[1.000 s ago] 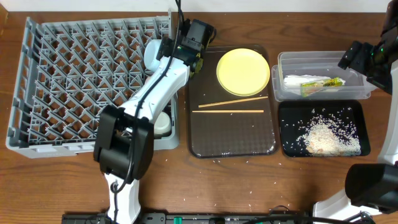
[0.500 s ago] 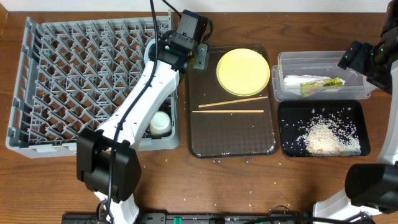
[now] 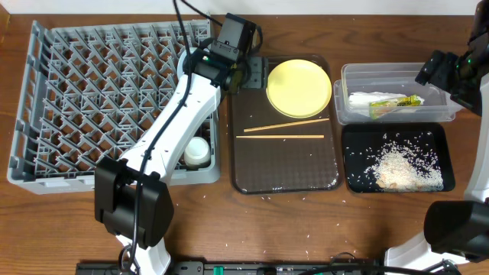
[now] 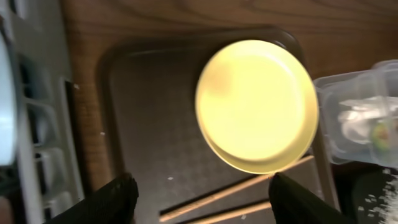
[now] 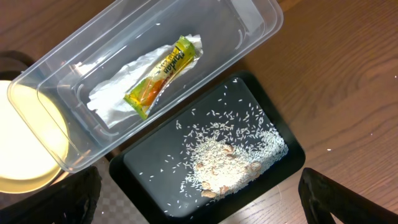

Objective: Sort waste into correct bins and load items into the dishwasher
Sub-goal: 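Move the left gripper over to the yellow plate on the brown tray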

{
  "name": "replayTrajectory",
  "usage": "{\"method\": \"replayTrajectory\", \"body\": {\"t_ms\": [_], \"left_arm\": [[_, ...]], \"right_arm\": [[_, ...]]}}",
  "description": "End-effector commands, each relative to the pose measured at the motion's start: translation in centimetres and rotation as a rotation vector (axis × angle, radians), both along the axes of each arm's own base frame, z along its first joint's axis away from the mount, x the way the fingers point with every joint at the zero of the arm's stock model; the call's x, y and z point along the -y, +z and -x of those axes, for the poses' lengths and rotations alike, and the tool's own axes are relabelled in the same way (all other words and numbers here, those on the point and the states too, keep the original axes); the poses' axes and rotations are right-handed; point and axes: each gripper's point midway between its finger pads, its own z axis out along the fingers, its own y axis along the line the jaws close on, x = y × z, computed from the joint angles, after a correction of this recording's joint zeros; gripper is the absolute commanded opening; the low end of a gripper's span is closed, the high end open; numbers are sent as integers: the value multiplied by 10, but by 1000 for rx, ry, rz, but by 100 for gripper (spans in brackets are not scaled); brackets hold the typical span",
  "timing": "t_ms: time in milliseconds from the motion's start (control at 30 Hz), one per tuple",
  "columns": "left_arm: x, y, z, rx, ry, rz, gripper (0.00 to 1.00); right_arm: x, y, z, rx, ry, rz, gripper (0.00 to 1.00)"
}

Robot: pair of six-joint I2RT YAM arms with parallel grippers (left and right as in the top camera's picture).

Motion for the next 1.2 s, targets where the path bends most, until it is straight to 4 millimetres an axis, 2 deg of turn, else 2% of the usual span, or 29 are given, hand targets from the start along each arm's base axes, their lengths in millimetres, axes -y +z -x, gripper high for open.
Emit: {"method": "replayTrajectory", "body": {"t_ms": [0, 100, 467, 933, 1167], "left_arm": [[22, 4, 12, -21, -35, 52, 70], [30, 4, 16, -16, -49, 42, 69], [33, -7, 17, -44, -17, 37, 69], [29, -10, 16, -67, 45, 50, 68], [29, -30, 14, -109, 82, 35, 68]], "right_arm": [[1, -1, 0, -2, -17, 0, 99], [1, -1, 0, -2, -17, 0, 99], [1, -1, 0, -1, -17, 0, 99], [1, -1, 0, -2, -17, 0, 99], [1, -1, 0, -2, -17, 0, 99]]}}
